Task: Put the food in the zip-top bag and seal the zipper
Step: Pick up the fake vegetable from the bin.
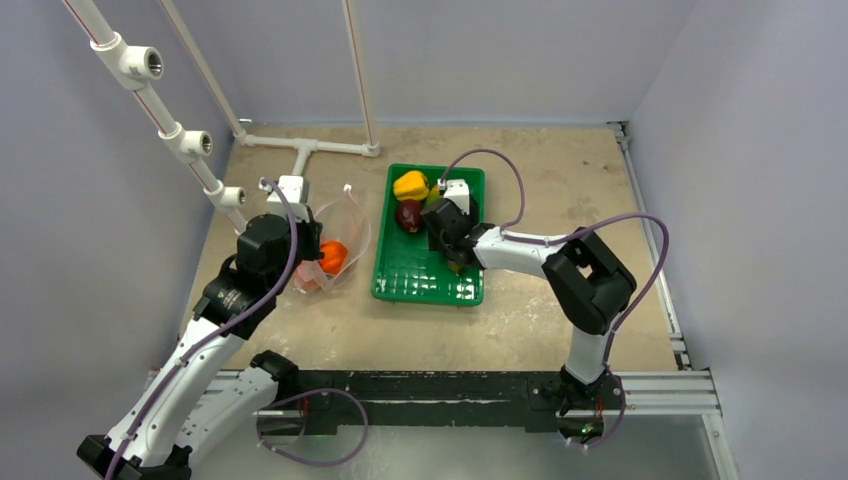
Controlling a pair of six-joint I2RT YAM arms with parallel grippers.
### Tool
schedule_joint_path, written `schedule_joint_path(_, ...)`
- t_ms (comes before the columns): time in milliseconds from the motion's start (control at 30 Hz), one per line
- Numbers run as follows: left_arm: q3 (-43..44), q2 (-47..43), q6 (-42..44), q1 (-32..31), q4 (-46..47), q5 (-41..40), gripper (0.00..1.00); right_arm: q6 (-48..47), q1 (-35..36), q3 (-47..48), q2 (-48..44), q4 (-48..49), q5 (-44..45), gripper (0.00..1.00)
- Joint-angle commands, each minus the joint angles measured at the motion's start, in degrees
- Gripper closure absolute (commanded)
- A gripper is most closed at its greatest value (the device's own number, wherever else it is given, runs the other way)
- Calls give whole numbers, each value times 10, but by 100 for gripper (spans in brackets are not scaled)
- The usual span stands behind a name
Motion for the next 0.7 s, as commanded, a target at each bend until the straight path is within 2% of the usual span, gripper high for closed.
schedule_joint_path(0,-1,-3,8,-2,22,5,100,2,-1,12,-31,15,-8,47)
schedule_joint_path(167,-1,-1,9,-2,22,6,100,0,-2,17,-76,11,-14,58)
schedule_joint_path(267,-1,-2,9,-2,22,6,100,-5,-2,21,-111,15,-33,61)
schedule_joint_path(500,-1,-3,9,-2,21,6,100,-16,0,37,-196,37,-116,62)
schedule_joint_path(667,-1,-3,9,-2,21,6,100,-32,11,38,-259,93,-183,61)
